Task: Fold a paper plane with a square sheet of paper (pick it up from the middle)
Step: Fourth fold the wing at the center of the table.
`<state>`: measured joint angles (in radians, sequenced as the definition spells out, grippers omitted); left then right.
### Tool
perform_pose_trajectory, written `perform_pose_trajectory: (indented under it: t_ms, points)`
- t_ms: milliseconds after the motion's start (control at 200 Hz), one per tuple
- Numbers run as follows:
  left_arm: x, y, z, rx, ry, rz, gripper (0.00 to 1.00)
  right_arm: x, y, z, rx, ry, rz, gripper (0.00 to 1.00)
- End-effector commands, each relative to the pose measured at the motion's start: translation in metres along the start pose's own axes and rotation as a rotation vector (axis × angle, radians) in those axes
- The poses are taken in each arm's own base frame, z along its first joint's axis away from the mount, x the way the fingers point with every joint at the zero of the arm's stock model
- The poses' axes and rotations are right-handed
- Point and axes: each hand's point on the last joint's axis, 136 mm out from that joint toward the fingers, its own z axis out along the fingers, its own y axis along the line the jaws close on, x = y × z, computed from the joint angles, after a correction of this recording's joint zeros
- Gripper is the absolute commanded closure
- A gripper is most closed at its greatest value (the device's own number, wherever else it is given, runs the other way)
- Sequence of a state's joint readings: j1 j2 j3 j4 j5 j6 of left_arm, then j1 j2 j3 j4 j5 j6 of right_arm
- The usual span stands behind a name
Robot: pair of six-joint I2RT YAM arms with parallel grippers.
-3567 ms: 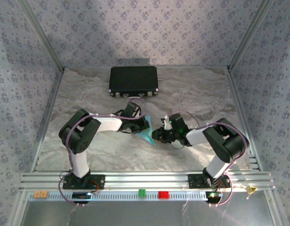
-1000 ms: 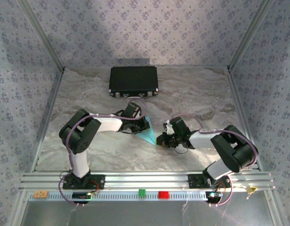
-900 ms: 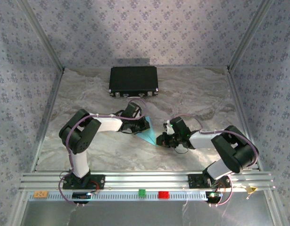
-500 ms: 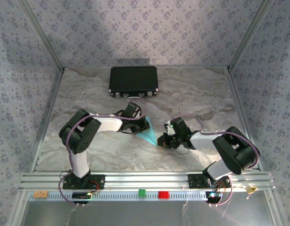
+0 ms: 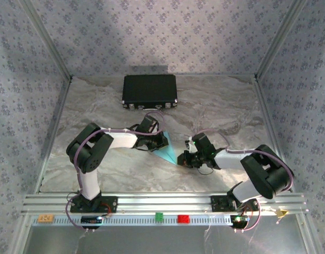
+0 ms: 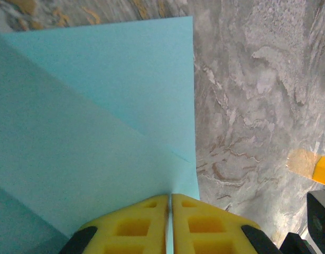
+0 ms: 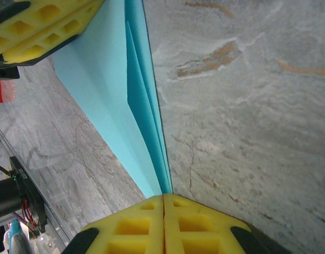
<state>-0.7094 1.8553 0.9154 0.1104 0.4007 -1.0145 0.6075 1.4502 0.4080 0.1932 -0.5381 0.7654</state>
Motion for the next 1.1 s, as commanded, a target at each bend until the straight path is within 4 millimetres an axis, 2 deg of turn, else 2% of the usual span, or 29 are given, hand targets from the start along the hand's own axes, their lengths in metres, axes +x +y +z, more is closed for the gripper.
perform_pose_trajectory:
  t_ms: [0, 155, 495, 665, 800, 1004, 1094]
  points:
    - [0.008, 0.034, 0.007, -0.099, 0.015, -0.036, 0.89, 0.046, -0.045, -0.004, 0.162, 0.133, 0.102, 0.9]
    - [0.008, 0.034, 0.007, -0.098, 0.015, -0.037, 0.89, 0.049, -0.047, -0.005, 0.172, 0.142, 0.101, 0.94]
    - [0.009, 0.035, 0.007, -0.098, 0.018, -0.035, 0.89, 0.049, -0.047, -0.011, 0.199, 0.134, 0.092, 0.87]
    - [0.011, 0.035, 0.007, -0.097, 0.02, -0.034, 0.89, 0.047, -0.043, -0.014, 0.196, 0.133, 0.085, 0.87]
    - [0.01, 0.034, 0.006, -0.094, 0.02, -0.032, 0.89, 0.032, -0.025, -0.023, 0.165, 0.082, 0.054, 0.86]
    - [0.01, 0.032, 0.007, -0.094, 0.022, -0.029, 0.89, 0.001, 0.021, -0.034, 0.055, 0.023, -0.023, 0.86]
    - [0.011, 0.033, 0.007, -0.096, 0.024, -0.027, 0.89, -0.011, 0.033, -0.036, 0.032, -0.002, -0.051, 0.87]
